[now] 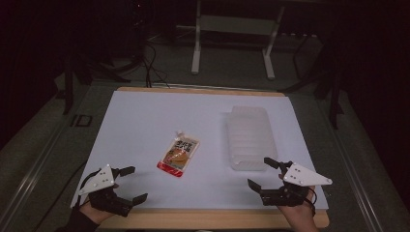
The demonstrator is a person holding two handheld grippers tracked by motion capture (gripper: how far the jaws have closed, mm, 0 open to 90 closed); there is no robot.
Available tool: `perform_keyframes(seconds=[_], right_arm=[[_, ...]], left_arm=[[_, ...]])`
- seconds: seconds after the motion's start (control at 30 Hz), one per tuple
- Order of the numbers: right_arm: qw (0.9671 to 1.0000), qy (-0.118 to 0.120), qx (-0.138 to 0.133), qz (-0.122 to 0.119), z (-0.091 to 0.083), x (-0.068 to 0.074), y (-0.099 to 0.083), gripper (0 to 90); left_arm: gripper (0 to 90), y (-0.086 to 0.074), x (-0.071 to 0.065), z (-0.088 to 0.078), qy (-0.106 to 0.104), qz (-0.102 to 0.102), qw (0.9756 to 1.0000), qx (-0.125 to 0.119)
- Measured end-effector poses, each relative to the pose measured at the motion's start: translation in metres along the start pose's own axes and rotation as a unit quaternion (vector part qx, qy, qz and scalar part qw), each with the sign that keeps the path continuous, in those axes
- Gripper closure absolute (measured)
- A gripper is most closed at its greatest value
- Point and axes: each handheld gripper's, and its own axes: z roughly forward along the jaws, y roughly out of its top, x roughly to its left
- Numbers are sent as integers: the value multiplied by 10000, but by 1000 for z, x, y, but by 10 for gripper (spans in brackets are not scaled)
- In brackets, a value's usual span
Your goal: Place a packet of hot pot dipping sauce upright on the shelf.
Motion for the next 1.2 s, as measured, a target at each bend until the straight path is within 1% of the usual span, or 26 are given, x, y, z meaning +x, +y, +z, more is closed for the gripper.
perform_keyframes(seconds=[0.07,0.13,0.17,0.2,0.23,0.27,0.3,0.4,0.43,0.5,0.57,0.6,0.63,0.67,0.73,0.87,0.93,1.0,1.03,1.1,1.17,1.2], right_arm=[[10000,56,-28,-5,0,1,0,133],[10000,49,-39,-21,0,1,0,133],[10000,49,-44,-61,0,2,1,133],[9999,4,-27,-97,0,3,1,133],[9999,4,-24,-118,1,3,1,133],[9999,-48,-8,-146,1,4,1,133],[9999,-43,21,-151,1,4,1,133],[9999,-22,25,-97,2,3,1,132],[10000,-22,36,-89,2,3,1,132],[9999,-14,44,-96,3,4,0,132],[9999,-23,63,-127,4,4,0,132],[9999,5,92,-101,5,4,0,132],[9999,21,93,-91,5,4,0,133],[9999,41,93,-61,6,4,0,134],[9999,97,33,-53,5,4,0,145],[9998,159,-37,-109,4,7,2,160],[9998,155,-53,-134,4,7,2,160],[9998,149,-78,-131,3,8,2,160],[9998,106,-86,-164,2,8,3,164],[9997,88,-137,-177,0,9,4,164],[9997,77,-128,-192,0,9,4,164],[9997,88,-139,-194,0,9,4,164]], left_arm=[[19,1,-1,0,21,-33,10000,-28],[20,2,-1,-1,-2,-57,10000,-41],[20,3,-2,0,67,-25,10000,-46],[20,3,-3,0,35,-37,10000,-62],[20,4,-4,0,32,-45,9999,-103],[20,5,-4,0,41,-41,9999,-133],[21,6,-5,0,-5,-56,9999,-148],[29,9,-7,0,-12,-87,9997,-217],[29,11,-7,0,64,-60,9996,-254],[29,15,-7,0,78,-147,9993,-332],[29,17,-7,0,106,-147,9991,-379],[36,22,-6,1,98,-192,9992,-344],[37,23,-6,2,134,-192,9992,-337],[38,24,-4,3,102,-241,9992,-303],[41,25,-1,5,145,-307,9990,-281],[41,30,3,8,176,-383,9987,-288],[41,33,5,8,201,-375,9986,-309],[41,37,9,9,222,-417,9983,-330],[41,38,11,10,207,-418,9984,-322],[41,41,15,13,255,-427,9983,-303],[41,42,17,14,218,-441,9984,-288],[41,44,20,18,246,-398,9986,-240]])
